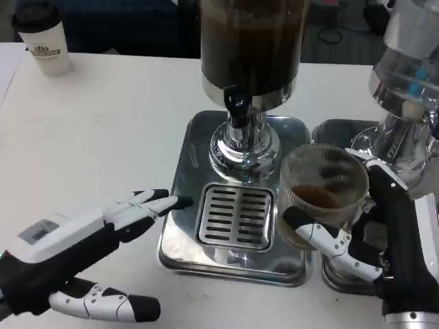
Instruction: Grasp the cup under the faucet to collect the drink, then remove the cup.
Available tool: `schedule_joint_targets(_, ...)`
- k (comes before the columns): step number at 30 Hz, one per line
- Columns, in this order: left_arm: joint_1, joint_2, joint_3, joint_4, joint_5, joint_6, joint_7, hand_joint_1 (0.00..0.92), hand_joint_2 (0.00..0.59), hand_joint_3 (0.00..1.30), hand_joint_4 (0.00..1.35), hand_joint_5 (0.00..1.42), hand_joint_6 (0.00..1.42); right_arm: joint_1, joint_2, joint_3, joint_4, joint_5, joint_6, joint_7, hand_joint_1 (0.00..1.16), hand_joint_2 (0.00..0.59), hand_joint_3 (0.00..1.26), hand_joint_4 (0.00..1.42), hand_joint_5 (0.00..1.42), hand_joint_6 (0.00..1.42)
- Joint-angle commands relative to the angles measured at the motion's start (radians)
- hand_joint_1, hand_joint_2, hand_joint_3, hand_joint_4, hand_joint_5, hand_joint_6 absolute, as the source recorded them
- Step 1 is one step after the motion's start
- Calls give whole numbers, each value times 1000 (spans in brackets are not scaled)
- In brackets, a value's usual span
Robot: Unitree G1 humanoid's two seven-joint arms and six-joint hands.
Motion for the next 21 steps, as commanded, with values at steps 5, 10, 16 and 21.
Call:
schedule_joint_targets(5,57,60,-25,-76,-49,-50,2,0,43,27,0,0,0,45,-5,-19,-118,35,2,38,940,165,731,797,986,1310)
schedule_joint_targets(10,88,83,-29,-122,-92,-52,0,0,47,26,0,0,0,79,-6,-29,-166,48,8,60,940,165,734,806,987,1311)
schedule_joint_targets(16,123,101,-29,-165,-130,-55,-8,0,47,35,0,0,0,128,-9,-32,-215,63,6,81,940,164,749,808,1003,1311)
schedule_joint_targets(21,153,117,-29,-199,-157,-56,-11,0,47,43,0,0,0,175,-8,-38,-255,74,1,95,940,160,754,808,1004,1311)
